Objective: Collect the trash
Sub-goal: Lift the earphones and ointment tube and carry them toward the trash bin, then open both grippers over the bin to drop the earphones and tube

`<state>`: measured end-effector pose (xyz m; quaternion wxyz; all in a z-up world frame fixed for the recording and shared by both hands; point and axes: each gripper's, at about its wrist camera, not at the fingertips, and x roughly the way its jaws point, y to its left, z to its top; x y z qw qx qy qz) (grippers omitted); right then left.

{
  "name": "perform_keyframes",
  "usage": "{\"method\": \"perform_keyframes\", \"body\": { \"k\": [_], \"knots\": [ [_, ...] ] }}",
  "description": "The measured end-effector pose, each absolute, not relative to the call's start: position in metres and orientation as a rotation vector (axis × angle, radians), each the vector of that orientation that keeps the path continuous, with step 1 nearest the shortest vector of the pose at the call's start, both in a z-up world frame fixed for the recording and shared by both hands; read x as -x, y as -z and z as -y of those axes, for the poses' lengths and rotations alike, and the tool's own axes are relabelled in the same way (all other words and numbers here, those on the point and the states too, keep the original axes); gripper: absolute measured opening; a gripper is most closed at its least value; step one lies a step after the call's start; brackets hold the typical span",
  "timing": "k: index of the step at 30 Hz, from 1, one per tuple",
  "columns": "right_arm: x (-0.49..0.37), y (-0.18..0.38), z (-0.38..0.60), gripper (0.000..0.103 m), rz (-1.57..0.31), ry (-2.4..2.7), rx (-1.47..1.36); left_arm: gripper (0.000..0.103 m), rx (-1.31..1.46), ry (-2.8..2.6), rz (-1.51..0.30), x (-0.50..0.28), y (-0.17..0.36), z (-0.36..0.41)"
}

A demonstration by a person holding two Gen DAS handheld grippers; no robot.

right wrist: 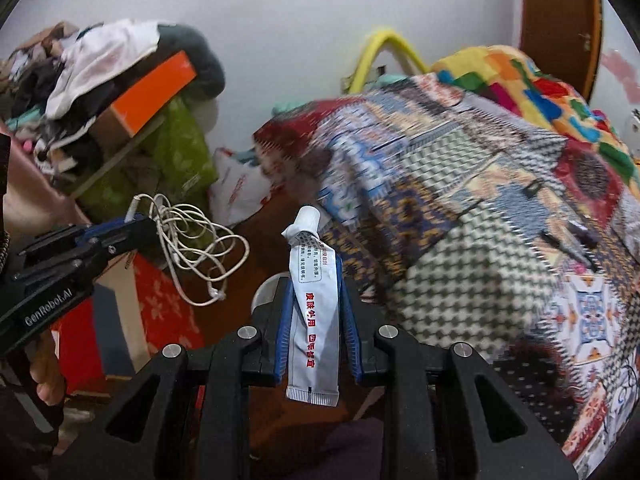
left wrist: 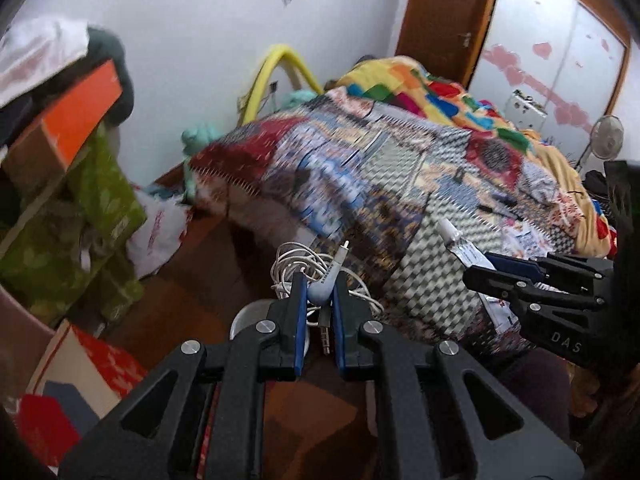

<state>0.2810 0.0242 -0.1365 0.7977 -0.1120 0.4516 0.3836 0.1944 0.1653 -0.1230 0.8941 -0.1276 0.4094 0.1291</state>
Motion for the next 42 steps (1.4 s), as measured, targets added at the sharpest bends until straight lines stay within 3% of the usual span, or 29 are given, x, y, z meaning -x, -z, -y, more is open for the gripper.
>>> {"method": "perform_keyframes", "body": {
  "k": [21,28,32,42],
  "knots": [
    [-0.283,0.251,-0.14,0.022,-1.224,-0.901,0.403,0.011,0.526,-0.374,-1.158,-0.201,0.283,-0.255],
    [-0.3,0.264,-0.17,0.023,-1.25,-0.933,0.385,0.012,0.545,-0.394,-1.203,-0.219,0.3,-0.269],
    [-0.31,0.266,-0.178,0.034,-1.266,-0.924,0.365,0.03,0.532,-0.41,-1.23,-0.228,0.305,-0.273],
    [-0.316,0.255,-0.161,0.036,-1.245,-0.899,0.36,0.03,0.486,-0.431,-1.199,-0.22,0.285,-0.267]
  ]
}}
